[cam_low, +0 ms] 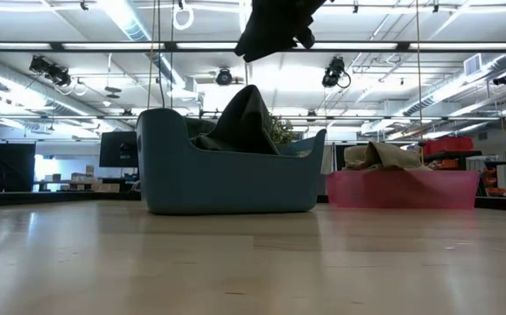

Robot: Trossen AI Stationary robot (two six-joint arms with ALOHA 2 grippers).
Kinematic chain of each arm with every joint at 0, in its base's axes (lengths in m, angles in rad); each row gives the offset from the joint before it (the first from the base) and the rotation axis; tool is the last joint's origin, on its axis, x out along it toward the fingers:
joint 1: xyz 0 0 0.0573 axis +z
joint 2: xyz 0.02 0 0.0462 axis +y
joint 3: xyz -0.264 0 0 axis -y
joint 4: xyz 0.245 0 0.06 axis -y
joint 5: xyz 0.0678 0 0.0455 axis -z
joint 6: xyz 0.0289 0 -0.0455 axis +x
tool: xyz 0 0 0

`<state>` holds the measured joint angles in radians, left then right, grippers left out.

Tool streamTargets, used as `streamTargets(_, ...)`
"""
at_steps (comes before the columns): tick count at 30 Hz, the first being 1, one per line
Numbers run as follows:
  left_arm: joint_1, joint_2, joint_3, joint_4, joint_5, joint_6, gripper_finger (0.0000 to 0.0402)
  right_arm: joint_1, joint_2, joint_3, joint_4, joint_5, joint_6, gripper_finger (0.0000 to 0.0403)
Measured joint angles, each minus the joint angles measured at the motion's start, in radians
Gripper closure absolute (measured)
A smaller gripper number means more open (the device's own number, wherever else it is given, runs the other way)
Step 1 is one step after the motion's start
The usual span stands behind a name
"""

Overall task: Pick & Place hat
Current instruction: Put the black cap into the blue bin

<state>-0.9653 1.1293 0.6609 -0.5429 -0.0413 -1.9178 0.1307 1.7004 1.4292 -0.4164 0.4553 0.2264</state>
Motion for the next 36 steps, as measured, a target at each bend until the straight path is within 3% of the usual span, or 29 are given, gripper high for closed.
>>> streamTargets(10,-0.067,0.21,0.0,0.097,-0.015,-0.086,0.023,0.0,0.0,0.0,0.013,0.0,0.0,0.027)
streamTargets(14,-0.065,0.252,0.0,0.159,-0.071,-0.093,0.0233,0.0,0.001,0.0,0.014,0.0,0.0,0.027)
streamTargets(17,-0.056,0.265,0.0,0.202,-0.097,-0.118,0.0259,0.0,0.001,0.0,0.015,0.0,0.0,0.027)
streamTargets(21,-0.044,0.265,0.001,0.205,-0.116,-0.105,0.0329,0.0,0.001,0.0,0.016,0.0,0.0,0.027)
streamTargets(24,-0.041,0.265,0.0,0.226,-0.16,-0.074,0.0386,0.0,0.001,0.0,0.013,0.0,0.0,0.027)
streamTargets(30,-0.014,0.264,0.026,0.295,-0.304,0.026,0.0392,0.0,0.001,0.0,-0.003,0.0,0.0,0.027)
streamTargets(36,0.057,0.264,0.128,0.298,-0.423,0.255,0.0393,0.002,0.001,0.0,-0.014,0.0,-0.008,0.027)
